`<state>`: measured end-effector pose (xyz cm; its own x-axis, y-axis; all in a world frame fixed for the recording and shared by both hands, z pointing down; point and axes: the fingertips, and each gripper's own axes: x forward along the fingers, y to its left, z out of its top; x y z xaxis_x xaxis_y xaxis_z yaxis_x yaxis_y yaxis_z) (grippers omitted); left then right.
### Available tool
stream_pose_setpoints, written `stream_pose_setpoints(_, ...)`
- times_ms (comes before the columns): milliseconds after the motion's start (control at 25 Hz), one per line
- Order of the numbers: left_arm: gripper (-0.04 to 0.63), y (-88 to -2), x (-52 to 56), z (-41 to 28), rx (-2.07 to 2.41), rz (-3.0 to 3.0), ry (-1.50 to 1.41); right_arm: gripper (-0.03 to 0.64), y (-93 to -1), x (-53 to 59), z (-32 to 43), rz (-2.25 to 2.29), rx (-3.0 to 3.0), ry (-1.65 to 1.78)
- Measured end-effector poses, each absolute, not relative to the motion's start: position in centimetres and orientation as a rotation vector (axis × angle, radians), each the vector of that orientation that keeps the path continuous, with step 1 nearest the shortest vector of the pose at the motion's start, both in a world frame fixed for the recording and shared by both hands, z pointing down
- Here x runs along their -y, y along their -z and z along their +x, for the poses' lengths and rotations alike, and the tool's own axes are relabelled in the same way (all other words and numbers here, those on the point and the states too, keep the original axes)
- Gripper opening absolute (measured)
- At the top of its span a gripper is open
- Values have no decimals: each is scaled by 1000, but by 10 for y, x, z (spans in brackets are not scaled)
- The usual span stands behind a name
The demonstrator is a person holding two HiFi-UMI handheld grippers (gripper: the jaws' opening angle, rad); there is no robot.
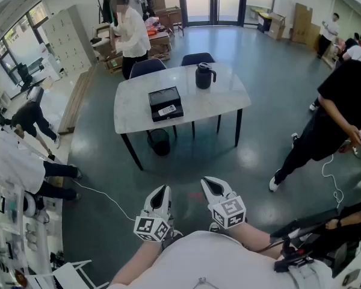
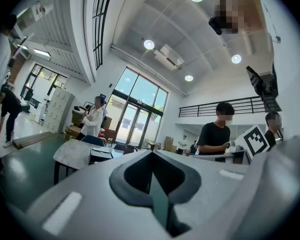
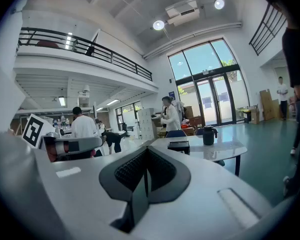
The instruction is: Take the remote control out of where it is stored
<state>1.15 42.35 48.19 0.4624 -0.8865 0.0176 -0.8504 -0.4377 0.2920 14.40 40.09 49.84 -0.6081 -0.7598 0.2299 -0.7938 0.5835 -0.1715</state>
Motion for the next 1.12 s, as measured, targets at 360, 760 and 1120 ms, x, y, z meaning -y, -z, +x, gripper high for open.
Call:
stream_pose_setpoints(360,0,-483,-415,-18,1481,2452,201,23,-500,-394,114,1329,2652,-382)
stream_pose_setpoints(760,0,-488,-414,-61,1455,2466,201,25,-497,-394,63,1330,2679,-355)
stream_pose_setpoints(1120,0,-498,-420,-110,1432,2471,186,26,-508,-404,16,1347,2658,-418)
